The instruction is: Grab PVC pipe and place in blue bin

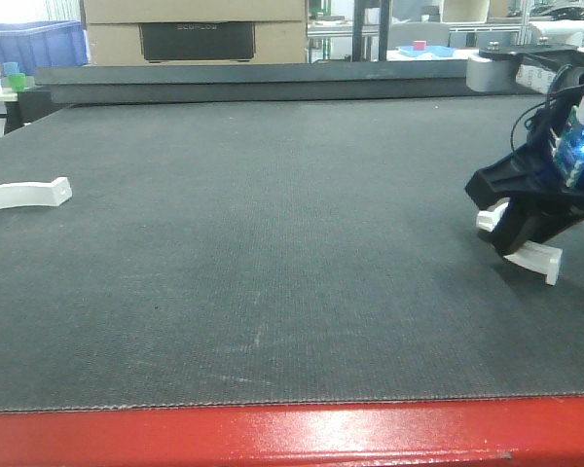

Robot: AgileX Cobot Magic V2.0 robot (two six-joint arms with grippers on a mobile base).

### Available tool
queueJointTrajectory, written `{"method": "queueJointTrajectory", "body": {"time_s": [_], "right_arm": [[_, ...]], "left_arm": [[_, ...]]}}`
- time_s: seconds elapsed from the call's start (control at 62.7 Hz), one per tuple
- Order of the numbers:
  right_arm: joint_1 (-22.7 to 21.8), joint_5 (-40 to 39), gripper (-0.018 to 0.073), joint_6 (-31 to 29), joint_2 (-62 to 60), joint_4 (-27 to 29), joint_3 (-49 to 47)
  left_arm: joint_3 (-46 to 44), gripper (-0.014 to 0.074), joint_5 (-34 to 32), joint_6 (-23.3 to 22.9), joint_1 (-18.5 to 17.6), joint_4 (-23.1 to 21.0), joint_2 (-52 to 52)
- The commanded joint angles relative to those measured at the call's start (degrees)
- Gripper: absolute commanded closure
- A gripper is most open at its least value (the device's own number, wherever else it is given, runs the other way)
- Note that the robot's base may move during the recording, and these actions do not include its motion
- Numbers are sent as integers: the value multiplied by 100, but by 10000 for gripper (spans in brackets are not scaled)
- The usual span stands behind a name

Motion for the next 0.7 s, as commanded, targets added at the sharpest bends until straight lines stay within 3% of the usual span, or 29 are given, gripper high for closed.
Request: {"method": "queueJointTrajectory", "body": {"time_s": [0.0, 0.032, 0.686], "right_arm": [[21, 60, 690, -31, 63, -66, -32], [21, 82, 730, -31, 63, -66, -44], [21, 522, 727, -31, -372, 12, -563]], "left_arm": [[-45, 361, -106, -7, 16, -35, -1], [-45, 361, -106, -7, 16, -35, -1], [-45, 365, -70, -7, 16, -24, -1]]}}
